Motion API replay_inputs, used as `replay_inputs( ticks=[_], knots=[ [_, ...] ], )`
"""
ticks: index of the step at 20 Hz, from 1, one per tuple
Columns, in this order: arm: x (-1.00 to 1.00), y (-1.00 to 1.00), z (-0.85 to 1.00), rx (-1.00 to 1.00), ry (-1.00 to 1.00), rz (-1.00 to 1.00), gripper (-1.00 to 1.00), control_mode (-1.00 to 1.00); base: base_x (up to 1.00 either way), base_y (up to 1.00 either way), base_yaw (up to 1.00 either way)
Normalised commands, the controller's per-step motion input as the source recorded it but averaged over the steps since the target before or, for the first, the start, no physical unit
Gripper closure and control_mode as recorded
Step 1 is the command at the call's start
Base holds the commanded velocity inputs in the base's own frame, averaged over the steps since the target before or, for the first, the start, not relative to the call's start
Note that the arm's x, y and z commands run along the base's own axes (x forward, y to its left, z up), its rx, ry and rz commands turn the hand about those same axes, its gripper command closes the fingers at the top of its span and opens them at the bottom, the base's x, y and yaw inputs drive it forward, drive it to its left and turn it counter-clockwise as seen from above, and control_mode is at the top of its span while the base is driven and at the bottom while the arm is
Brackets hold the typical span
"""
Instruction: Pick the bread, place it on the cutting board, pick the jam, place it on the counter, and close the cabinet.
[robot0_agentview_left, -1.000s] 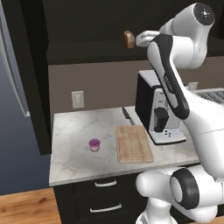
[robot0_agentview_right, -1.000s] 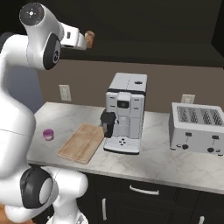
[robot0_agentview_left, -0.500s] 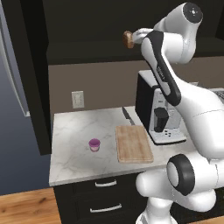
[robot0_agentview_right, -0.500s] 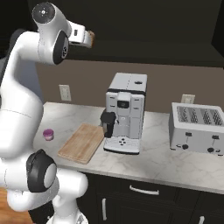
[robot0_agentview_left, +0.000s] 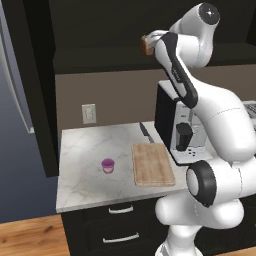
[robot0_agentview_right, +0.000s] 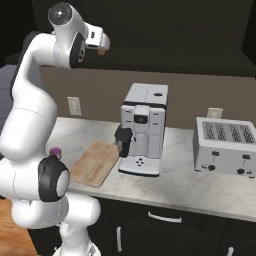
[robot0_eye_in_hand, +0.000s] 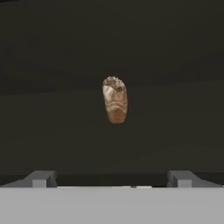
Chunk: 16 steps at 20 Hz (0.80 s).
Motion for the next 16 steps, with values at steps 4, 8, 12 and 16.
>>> replay_inputs(
  ticks=[4, 8, 12, 16],
  knots=[
    [0.44, 0.0, 0.0, 0.0, 0.0, 0.0, -1.0, -1.0, 0.0, 0.0, 0.0],
    [0.45, 0.0, 0.0, 0.0, 0.0, 0.0, -1.0, -1.0, 0.0, 0.0, 0.0],
    [0.44, 0.0, -0.03, 0.0, 0.0, 0.0, -1.0, -1.0, 0.0, 0.0, 0.0],
    [0.4, 0.0, -0.12, 0.0, -0.03, 0.0, -1.0, -1.0, 0.0, 0.0, 0.0]
  ],
)
